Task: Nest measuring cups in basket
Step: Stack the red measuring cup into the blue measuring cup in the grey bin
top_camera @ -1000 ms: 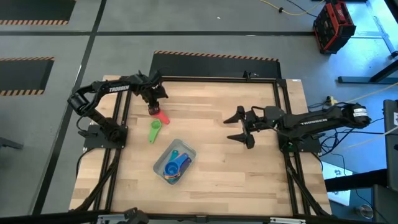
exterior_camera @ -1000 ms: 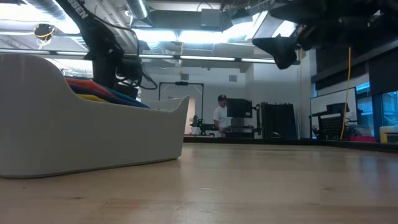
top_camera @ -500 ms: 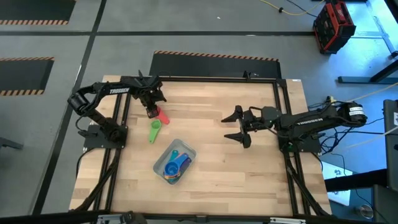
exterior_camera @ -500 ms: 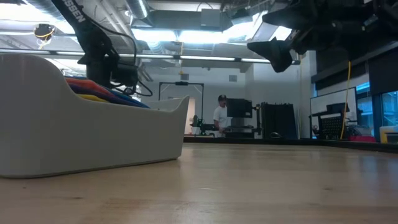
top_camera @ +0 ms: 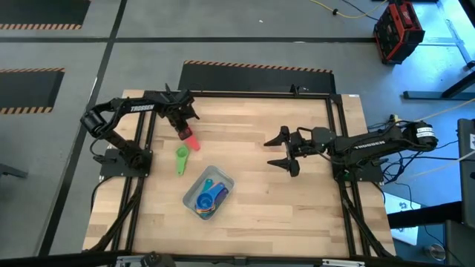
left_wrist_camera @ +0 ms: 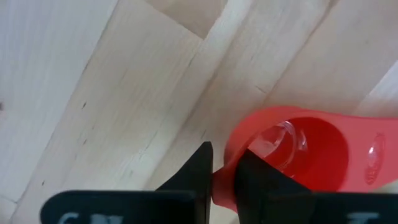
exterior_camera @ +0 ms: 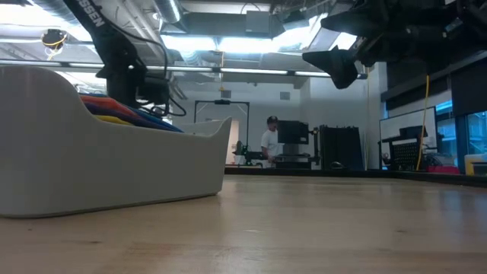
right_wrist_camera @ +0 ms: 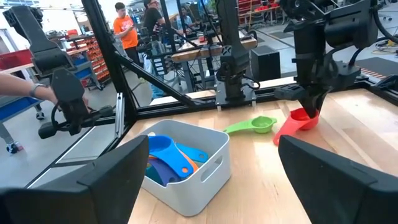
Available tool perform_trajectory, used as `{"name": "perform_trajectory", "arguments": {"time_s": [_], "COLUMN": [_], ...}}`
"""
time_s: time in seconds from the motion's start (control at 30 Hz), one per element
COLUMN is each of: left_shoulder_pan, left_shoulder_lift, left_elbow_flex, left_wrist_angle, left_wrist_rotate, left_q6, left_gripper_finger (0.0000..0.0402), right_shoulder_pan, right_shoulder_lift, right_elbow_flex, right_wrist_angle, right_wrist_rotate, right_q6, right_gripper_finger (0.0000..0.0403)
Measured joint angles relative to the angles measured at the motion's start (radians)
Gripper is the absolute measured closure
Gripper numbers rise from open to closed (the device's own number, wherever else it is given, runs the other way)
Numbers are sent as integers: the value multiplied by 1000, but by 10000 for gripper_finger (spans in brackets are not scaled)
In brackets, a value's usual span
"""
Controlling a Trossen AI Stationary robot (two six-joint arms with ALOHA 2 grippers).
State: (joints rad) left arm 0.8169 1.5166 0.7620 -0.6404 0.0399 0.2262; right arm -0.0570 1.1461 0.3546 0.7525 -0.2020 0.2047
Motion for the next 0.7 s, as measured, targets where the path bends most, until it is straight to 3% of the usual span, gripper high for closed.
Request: {"name": "perform_trajectory", "arguments": {"time_s": [0.27,0.5,0.7], "left_shoulder_pan": [0,-42,-153], "left_shoulder_lift": [3,2,-5], "left_elbow_flex": [103,268,403], "left_wrist_angle": [-45,-294,-491], "left_wrist_rotate": [-27,-26,-1], "left_q6": [-135,-280,-419], "left_gripper_finger": [370,374,374], "right_shoulder_pan": [0,0,0], "right_shoulder_lift": [0,0,0], "right_elbow_flex": [0,0,0], "right_wrist_angle": [0,0,-2], "right_wrist_rotate": [0,0,0], "right_q6": [-2,-3,-3], "right_gripper_finger": [41,41,41]}}
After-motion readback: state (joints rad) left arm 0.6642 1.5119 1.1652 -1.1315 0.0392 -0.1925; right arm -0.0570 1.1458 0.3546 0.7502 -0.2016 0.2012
